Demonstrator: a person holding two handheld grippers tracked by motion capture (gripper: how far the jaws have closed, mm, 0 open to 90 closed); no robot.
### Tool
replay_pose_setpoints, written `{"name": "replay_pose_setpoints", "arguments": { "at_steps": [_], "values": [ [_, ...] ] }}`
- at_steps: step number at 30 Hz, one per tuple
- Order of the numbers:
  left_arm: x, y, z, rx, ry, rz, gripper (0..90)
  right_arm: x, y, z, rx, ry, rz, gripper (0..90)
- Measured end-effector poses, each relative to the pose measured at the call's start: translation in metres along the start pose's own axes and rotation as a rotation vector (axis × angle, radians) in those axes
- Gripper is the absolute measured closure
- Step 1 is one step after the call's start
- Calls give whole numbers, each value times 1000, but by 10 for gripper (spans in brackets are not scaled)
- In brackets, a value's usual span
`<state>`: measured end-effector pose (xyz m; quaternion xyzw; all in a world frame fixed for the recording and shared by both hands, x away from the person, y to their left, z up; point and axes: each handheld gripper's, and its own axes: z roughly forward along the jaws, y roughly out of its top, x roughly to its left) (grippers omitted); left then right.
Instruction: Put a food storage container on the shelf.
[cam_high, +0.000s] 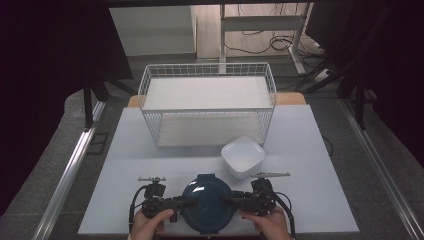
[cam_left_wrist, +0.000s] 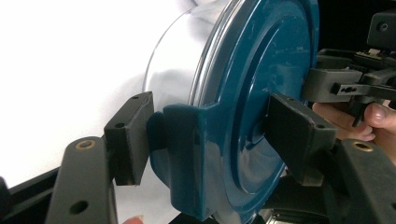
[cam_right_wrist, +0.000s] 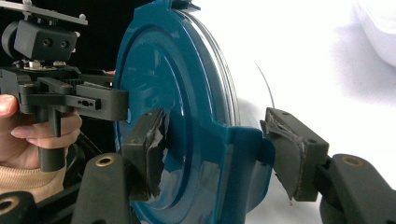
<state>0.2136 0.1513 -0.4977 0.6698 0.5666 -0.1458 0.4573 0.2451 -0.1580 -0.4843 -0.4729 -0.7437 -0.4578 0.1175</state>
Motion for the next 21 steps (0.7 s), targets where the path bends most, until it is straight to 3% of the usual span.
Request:
{"name": "replay_pose_setpoints", "arguments": {
  "at_steps": [7, 21],
  "values": [
    [-5, 7, -4, 0, 4, 43, 340, 3, 2, -4, -12, 3, -21, 398],
    [-12, 15, -13, -27, 8, 84, 343, 10, 13, -7, -28, 7, -62, 401]
  ]
}}
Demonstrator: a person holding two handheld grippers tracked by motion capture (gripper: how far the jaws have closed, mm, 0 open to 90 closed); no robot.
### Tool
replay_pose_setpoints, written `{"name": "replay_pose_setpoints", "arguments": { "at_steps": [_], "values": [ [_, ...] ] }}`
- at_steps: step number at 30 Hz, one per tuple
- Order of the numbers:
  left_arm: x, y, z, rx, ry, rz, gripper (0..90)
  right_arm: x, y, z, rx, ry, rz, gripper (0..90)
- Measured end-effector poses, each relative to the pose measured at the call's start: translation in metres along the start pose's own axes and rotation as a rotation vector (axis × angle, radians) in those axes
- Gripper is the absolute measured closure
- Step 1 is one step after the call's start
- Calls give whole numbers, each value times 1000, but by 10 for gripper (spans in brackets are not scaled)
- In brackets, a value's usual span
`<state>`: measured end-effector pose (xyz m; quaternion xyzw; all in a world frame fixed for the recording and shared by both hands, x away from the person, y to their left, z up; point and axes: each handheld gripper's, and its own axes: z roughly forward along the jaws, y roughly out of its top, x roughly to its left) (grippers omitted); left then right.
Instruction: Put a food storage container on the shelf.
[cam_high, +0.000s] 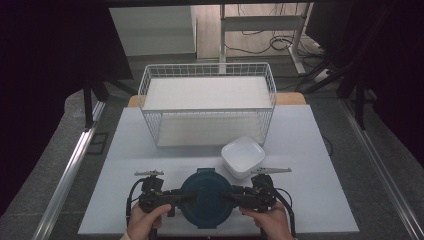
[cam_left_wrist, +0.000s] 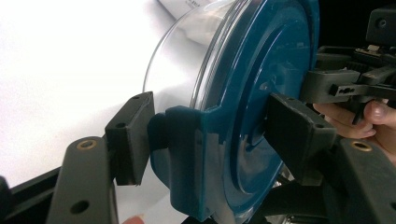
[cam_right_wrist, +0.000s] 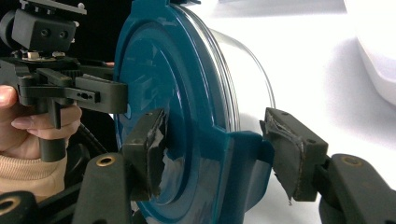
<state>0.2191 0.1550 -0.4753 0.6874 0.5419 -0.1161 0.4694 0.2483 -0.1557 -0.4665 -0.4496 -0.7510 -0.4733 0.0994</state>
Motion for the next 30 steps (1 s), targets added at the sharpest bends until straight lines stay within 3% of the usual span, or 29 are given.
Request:
{"name": "replay_pose_setpoints", "arguments": {
  "at_steps": [7, 10, 13, 20, 30],
  "values": [
    [-4, 4, -3, -7, 6, 15, 343, 2, 5, -2, -4, 3, -19, 401],
    [-8, 10, -7, -10, 18, 45, 343, 5, 8, -4, -10, 4, -17, 401],
    [-9, 17, -7, -11, 14, 40, 342, 5, 15, -5, -14, 4, -22, 401],
    [-16, 40, -12, -30, 14, 72, 342, 8, 37, -11, -33, -2, -48, 402],
    [-23, 69, -18, -33, 26, 100, 342, 9, 63, -16, -45, -1, -48, 402]
  ]
}}
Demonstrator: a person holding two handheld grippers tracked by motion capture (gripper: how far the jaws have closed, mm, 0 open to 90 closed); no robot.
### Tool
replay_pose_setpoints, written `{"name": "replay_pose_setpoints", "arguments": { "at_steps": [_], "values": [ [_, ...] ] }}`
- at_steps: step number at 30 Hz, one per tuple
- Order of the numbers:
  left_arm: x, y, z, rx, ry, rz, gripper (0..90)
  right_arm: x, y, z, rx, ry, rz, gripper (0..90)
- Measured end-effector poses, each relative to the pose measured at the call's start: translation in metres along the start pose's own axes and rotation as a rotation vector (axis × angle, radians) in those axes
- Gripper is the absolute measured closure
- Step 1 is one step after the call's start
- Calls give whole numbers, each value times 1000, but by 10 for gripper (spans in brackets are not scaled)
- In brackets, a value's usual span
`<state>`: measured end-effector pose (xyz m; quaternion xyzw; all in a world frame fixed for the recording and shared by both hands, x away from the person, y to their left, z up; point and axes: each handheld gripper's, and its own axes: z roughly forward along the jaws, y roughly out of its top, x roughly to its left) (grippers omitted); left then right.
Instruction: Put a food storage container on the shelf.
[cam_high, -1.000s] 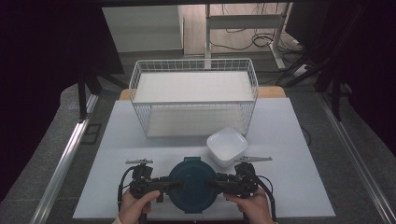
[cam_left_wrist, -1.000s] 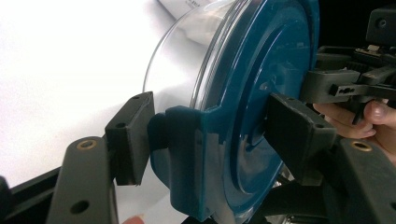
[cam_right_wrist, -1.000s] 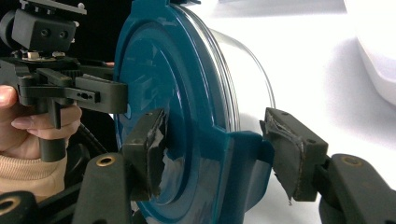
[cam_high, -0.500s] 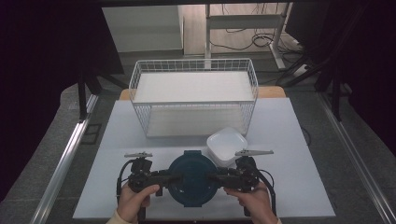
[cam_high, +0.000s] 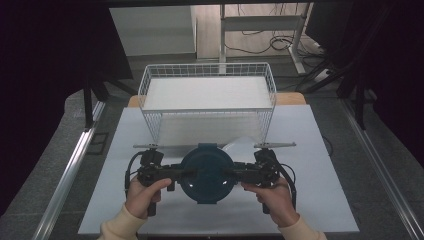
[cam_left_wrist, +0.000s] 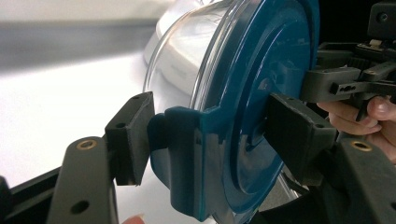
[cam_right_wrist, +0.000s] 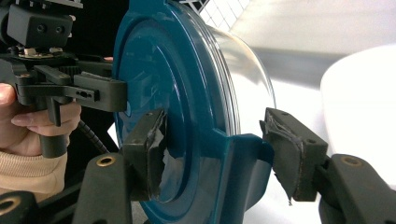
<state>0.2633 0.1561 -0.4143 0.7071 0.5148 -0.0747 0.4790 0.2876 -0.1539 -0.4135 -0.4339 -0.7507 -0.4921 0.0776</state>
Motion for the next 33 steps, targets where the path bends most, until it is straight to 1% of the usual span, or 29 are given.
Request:
{"name": "replay_pose_setpoints", "arguments": {
  "at_steps": [1, 2, 4, 5, 6, 7, 8, 9, 10, 11, 12, 15, 16, 17, 20, 21, 22, 25, 26, 27, 28, 29, 30, 31, 33],
  "values": [
    [0, 2, -1, -1, 0, 0, 341, 0, 6, -1, -5, 0, -4, 402],
    [-1, 5, -1, -5, 2, 3, 341, 0, 6, -1, -5, 0, -4, 402],
    [-2, 11, -3, -6, 1, 5, 341, 1, 15, -2, -12, 0, -9, 402],
    [-2, 14, -3, -9, 0, 5, 341, 1, 15, -2, -12, 0, -9, 402],
    [-3, 19, -4, -10, -2, 4, 341, 2, 20, -4, -16, -2, -13, 402],
    [-3, 19, -4, -10, -2, 4, 341, 3, 22, -4, -19, -4, -19, 402],
    [-4, 23, -6, -13, -1, 9, 341, 3, 25, -5, -20, -5, -23, 401],
    [-4, 23, -6, -13, -1, 9, 341, 3, 25, -5, -20, -5, -23, 401],
    [-6, 28, -7, -16, 1, 13, 341, 4, 29, -6, -20, -3, -25, 402],
    [-6, 28, -7, -16, 1, 13, 341, 4, 29, -6, -20, -3, -25, 402],
    [-7, 33, -8, -17, 2, 15, 341, 4, 34, -6, -22, -3, -31, 402],
    [-8, 37, -9, -20, 2, 16, 340, 4, 39, -8, -21, -2, -33, 401],
    [-9, 41, -9, -22, 2, 17, 340, 5, 44, -8, -21, -3, -38, 401],
    [-9, 41, -9, -22, 2, 17, 340, 5, 44, -8, -21, -3, -38, 401],
    [-10, 49, -11, -22, 6, 24, 339, 5, 52, -9, -19, -2, -44, 401],
    [-10, 49, -11, -22, 6, 24, 339, 5, 52, -9, -19, -2, -44, 401],
    [-10, 53, -13, -22, 7, 26, 339, 6, 56, -9, -20, -2, -45, 402],
    [-10, 57, -14, -19, 9, 31, 339, 6, 59, -9, -23, 0, -49, 401],
    [-11, 61, -15, -17, 12, 37, 338, 7, 63, -9, -23, 1, -46, 402],
    [-11, 61, -15, -17, 12, 37, 338, 7, 63, -9, -23, 1, -46, 402],
    [-11, 65, -16, -16, 10, 38, 337, 7, 66, -10, -21, 0, -47, 401],
    [-11, 65, -16, -16, 10, 38, 337, 7, 66, -10, -21, 0, -47, 401],
    [-11, 70, -17, -17, 8, 38, 337, 8, 71, -10, -20, -2, -53, 401],
    [-11, 70, -17, -17, 8, 38, 337, 8, 71, -10, -20, -2, -53, 401],
    [-12, 77, -17, -20, 13, 43, 337, 8, 78, -11, -21, -2, -52, 402]
  ]
}}
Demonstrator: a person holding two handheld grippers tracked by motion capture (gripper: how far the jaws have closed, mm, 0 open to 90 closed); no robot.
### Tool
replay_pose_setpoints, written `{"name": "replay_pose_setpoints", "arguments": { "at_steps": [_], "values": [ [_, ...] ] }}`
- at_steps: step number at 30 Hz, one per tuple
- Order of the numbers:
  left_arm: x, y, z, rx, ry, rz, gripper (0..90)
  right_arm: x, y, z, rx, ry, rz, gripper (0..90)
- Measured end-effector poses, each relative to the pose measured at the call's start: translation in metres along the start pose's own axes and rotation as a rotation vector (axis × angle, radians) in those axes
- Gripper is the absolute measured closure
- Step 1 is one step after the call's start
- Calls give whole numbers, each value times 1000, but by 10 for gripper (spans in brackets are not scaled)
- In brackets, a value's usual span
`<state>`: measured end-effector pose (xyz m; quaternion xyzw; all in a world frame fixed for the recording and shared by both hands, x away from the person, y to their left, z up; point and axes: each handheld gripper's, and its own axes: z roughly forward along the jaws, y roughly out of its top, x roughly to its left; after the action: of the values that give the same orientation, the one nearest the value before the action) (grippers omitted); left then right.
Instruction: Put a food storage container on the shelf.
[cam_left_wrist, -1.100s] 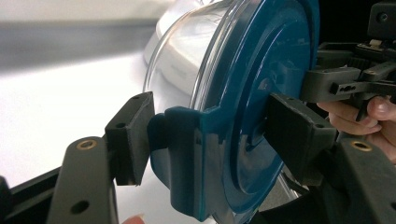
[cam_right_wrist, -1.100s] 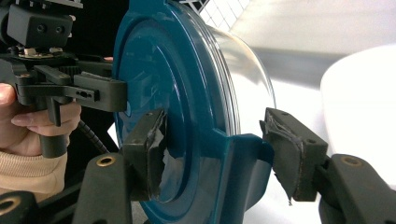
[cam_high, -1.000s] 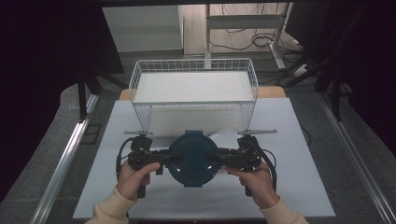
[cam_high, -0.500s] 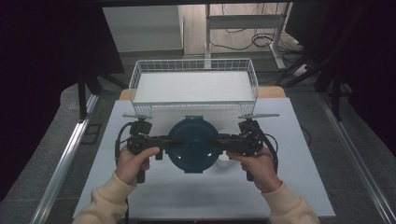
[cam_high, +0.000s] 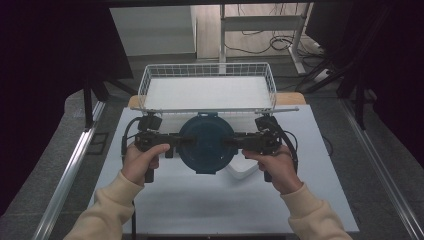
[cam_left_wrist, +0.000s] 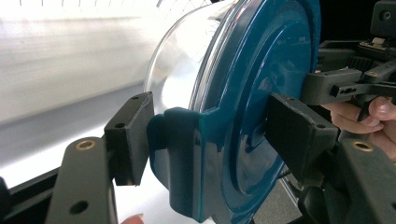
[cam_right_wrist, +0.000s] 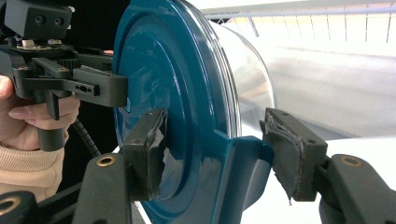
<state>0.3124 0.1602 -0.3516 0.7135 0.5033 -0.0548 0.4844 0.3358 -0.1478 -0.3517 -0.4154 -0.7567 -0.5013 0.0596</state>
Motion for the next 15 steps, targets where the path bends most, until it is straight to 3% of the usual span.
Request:
{"name": "replay_pose_setpoints", "arguments": {
  "at_steps": [15],
  "values": [
    [-10, 33, -7, -9, 11, 28, 335, 1, 32, -8, 3, 4, -9, 402]
  ]
}}
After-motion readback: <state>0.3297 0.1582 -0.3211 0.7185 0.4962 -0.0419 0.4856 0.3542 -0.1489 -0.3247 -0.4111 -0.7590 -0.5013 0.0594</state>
